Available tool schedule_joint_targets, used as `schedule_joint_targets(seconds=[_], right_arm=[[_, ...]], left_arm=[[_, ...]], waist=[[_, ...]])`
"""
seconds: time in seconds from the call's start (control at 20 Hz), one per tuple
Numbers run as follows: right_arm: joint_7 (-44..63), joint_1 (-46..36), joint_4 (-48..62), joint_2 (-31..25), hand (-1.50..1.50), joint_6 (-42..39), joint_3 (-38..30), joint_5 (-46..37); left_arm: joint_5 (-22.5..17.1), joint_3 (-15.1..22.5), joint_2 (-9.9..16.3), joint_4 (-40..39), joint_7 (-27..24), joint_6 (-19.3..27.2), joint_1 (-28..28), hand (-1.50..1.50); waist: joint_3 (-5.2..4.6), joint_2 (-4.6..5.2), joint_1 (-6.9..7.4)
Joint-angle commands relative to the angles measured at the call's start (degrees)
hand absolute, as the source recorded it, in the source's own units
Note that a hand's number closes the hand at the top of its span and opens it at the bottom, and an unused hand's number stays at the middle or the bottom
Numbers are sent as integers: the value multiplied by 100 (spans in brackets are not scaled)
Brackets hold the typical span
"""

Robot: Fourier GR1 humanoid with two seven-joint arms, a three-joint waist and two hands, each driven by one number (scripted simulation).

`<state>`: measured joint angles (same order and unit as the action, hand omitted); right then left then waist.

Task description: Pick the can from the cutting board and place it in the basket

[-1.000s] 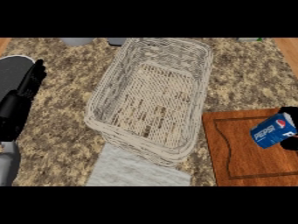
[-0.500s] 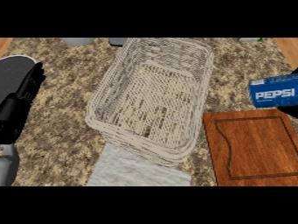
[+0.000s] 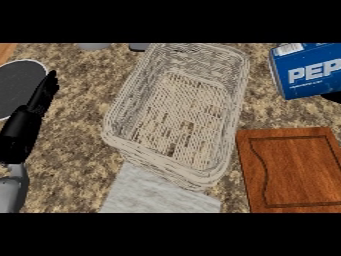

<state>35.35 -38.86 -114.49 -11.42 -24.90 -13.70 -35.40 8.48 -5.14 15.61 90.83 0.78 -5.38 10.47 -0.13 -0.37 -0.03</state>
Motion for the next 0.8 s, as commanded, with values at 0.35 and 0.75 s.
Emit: schedule_joint_targets(seconds=[0.35, 0.75], right_arm=[[1846, -2471, 1764, 709, 150, 153, 836, -199], [2149, -2981, 2874, 1047, 150, 98, 963, -128]], left_arm=[[-121, -85, 33, 17, 35, -192, 138, 0], [55, -92, -35, -100, -247, -78, -24, 0]], waist=[[6, 34, 87], [7, 35, 69]])
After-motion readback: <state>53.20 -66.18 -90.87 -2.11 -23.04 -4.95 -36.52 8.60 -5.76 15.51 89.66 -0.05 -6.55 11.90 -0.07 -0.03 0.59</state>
